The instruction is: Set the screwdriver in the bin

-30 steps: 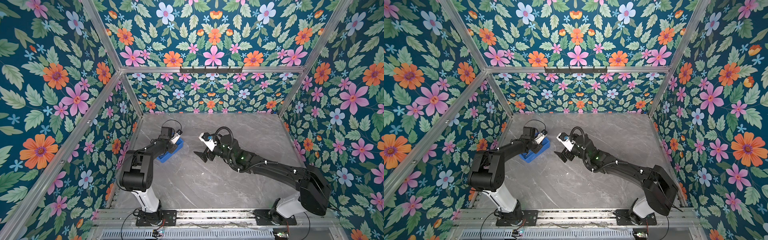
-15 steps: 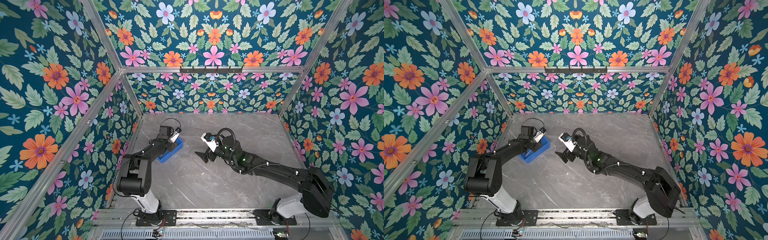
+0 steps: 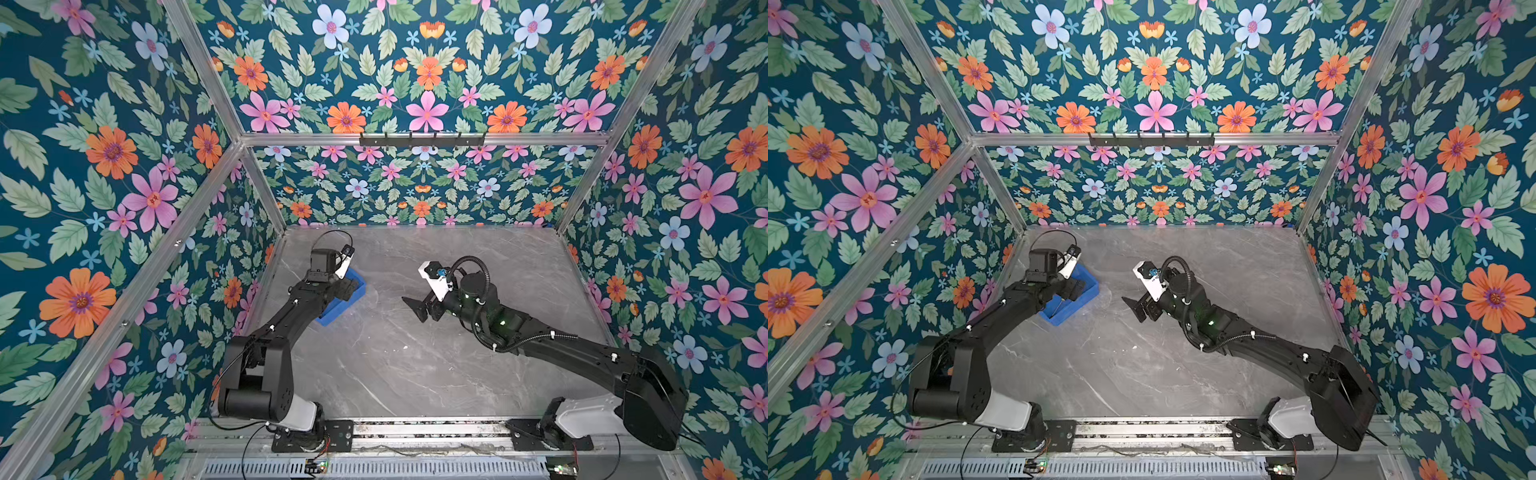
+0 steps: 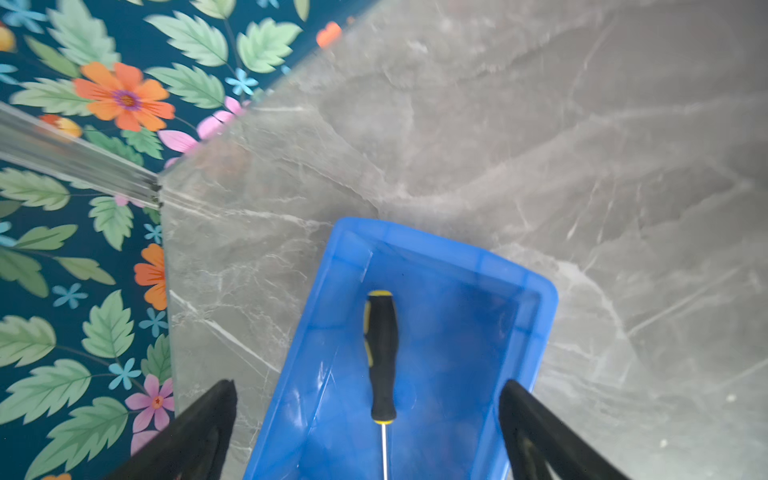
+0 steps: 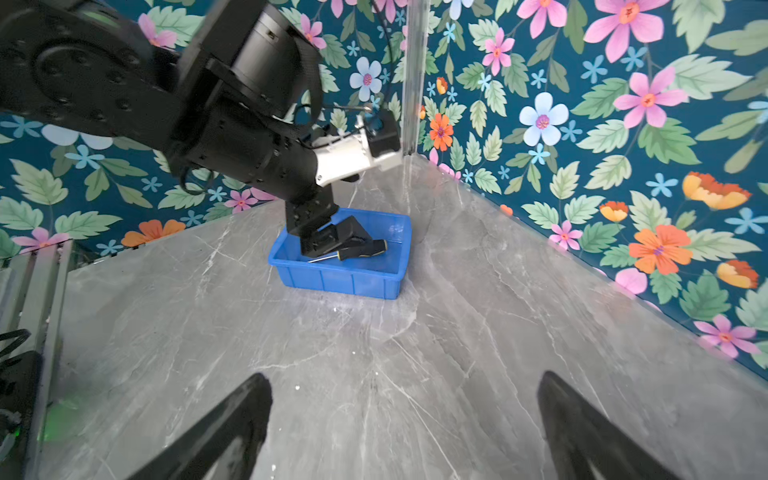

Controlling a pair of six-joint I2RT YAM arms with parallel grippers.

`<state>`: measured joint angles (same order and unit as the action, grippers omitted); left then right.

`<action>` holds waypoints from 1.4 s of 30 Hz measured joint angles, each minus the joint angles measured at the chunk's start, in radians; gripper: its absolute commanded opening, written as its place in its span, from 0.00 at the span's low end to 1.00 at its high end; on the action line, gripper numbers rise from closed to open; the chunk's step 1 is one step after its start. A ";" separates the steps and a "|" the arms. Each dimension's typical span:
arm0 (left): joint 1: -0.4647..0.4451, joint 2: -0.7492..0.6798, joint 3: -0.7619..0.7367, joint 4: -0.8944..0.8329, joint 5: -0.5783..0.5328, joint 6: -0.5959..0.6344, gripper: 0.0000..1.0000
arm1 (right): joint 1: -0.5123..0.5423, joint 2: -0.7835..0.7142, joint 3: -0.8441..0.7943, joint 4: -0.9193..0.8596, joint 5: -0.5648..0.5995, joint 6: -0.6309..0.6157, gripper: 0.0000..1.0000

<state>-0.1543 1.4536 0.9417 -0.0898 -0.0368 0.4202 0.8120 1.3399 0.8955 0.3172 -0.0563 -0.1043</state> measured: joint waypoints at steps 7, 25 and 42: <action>0.000 -0.139 -0.141 0.148 -0.029 -0.137 1.00 | -0.085 -0.103 -0.095 0.000 0.040 0.048 0.99; 0.003 -0.328 -0.595 0.692 -0.138 -0.364 1.00 | -0.449 -0.277 -0.446 0.108 0.237 0.059 0.99; 0.084 -0.118 -0.762 1.107 -0.202 -0.407 1.00 | -0.742 -0.110 -0.633 0.363 0.242 0.101 0.99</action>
<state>-0.0704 1.3354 0.1795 1.0172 -0.2390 0.0132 0.0700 1.2297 0.2623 0.6800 0.1856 -0.0036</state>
